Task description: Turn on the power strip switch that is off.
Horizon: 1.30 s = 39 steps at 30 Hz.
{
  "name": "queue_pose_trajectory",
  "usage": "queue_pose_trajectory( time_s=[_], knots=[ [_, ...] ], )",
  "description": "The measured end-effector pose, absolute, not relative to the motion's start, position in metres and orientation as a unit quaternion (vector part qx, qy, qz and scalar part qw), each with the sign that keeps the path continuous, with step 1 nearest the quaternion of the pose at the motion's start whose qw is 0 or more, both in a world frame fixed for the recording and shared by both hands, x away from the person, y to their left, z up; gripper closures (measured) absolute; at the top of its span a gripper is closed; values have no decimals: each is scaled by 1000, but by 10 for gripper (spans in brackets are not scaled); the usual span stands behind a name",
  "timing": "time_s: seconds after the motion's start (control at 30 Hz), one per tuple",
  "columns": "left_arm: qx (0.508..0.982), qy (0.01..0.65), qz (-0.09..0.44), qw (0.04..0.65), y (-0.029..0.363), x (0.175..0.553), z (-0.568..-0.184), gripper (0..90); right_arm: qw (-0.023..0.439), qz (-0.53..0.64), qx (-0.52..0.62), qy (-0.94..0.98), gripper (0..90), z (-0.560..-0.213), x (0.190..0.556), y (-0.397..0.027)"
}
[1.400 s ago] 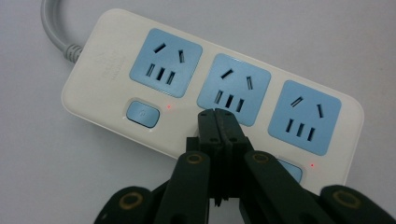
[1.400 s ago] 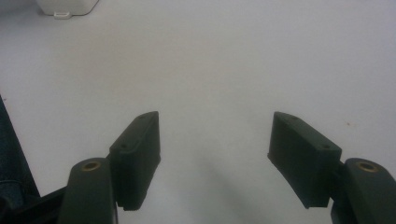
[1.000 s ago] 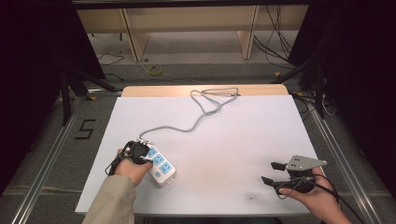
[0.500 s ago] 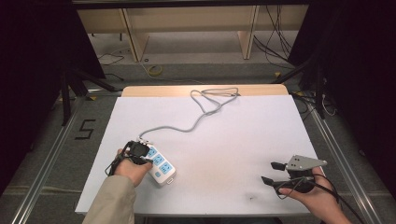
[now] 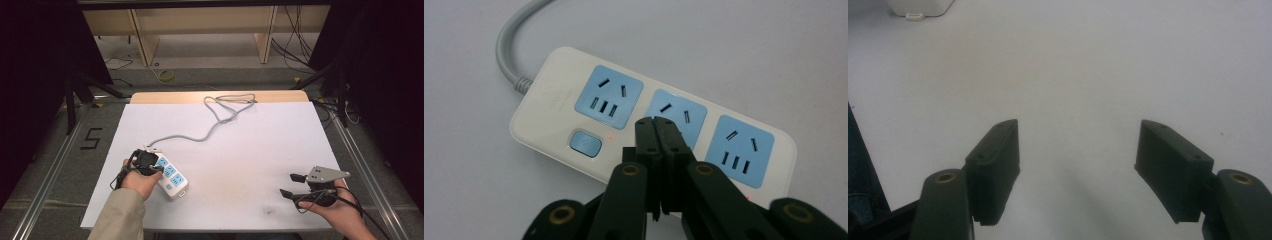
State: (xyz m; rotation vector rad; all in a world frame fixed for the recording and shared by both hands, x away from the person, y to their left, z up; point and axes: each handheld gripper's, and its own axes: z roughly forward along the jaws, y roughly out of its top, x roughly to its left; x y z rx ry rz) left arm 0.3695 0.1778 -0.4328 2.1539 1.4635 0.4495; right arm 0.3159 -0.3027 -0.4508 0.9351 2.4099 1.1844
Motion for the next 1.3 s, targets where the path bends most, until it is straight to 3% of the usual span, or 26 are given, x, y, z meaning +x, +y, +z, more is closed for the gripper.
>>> queue_pose_trajectory(
  time_s=[0.67, 1.3],
  knots=[
    [783, 509, 201, 295, 175, 359, -423, 794, 149, 413, 324, 838, 341, -451, 316, -303],
    [805, 403, 217, 378, 164, 346, -425, 477, 147, 411, 324, 839, 340, -451, 316, -303]
  ],
)
